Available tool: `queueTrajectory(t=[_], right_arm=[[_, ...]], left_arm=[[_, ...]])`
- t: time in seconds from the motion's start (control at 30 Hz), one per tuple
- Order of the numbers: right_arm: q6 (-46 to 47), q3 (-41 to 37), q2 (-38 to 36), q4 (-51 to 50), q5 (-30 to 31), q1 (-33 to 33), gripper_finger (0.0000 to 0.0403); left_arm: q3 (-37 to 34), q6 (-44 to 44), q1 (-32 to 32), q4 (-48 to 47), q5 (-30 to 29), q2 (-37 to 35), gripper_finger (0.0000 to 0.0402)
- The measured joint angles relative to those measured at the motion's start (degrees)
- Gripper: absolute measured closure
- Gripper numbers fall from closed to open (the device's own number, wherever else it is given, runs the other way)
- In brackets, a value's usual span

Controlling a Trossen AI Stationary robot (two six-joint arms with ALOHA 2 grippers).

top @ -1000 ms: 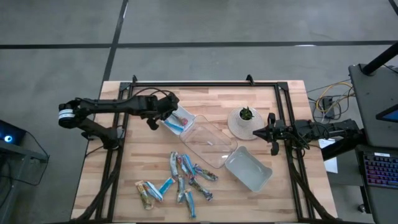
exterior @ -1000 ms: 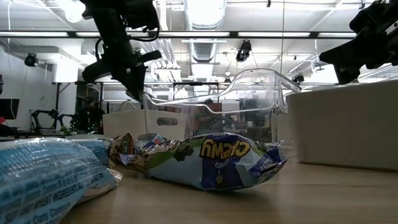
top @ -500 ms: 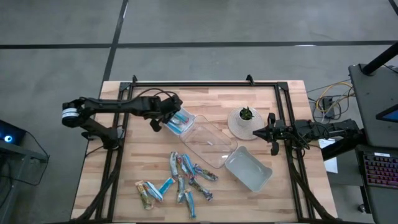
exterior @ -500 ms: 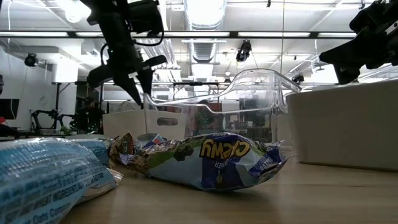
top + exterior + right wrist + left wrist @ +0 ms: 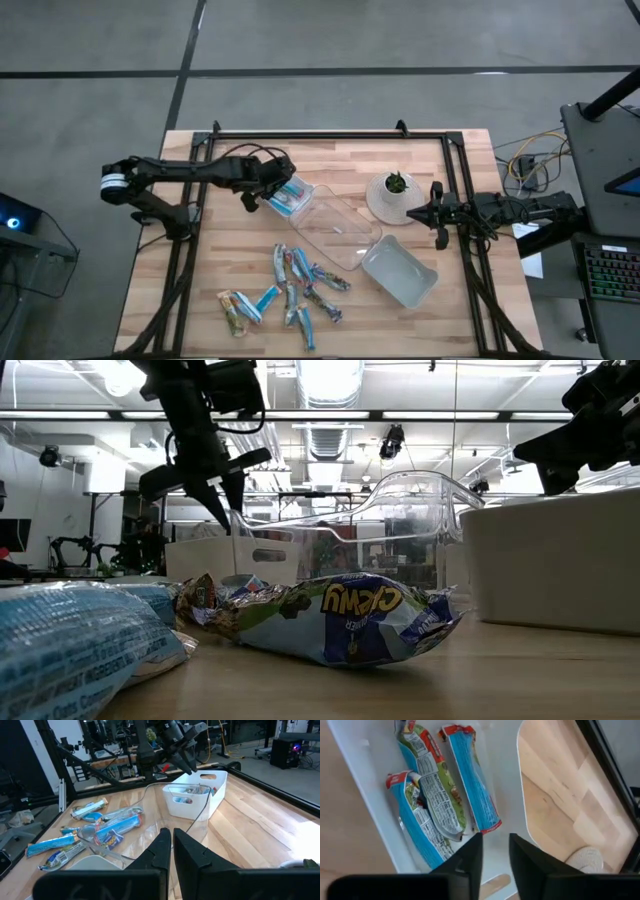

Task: Pick and place Granola Bars by type
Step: Put the orange granola bar into the gray bin

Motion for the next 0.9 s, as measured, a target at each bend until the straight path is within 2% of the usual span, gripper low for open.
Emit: queueTrajectory(t=[0.13,0.3,0.43,0.63,0.77,0.9], right_arm=[[0.0,0.0,0.0,0.0,0.0,0.0,0.039],[0.0,0.0,0.0,0.0,0.0,0.0,0.039],[0.0,0.0,0.0,0.0,0.0,0.0,0.039],[0.0,0.0,0.0,0.0,0.0,0.0,0.039],[0.0,0.0,0.0,0.0,0.0,0.0,0.039],[0.0,0.0,0.0,0.0,0.0,0.0,0.039]], left_arm=[[0.0,1.2,-0.3,0.0,0.5,0.0,0.039],[0.0,3.8,-0.9,0.2,1.3,-1.6,0.0401],[1.5,9.7,-1.6,0.0,1.3,-3.2,0.0401],[4.9,25.2,-3.2,-0.1,4.0,-4.8,0.0401],[7.5,38.1,-5.0,-0.1,10.2,-5.6,0.0401],[9.6,50.5,-7.9,0.0,19.0,-5.6,0.0401]])
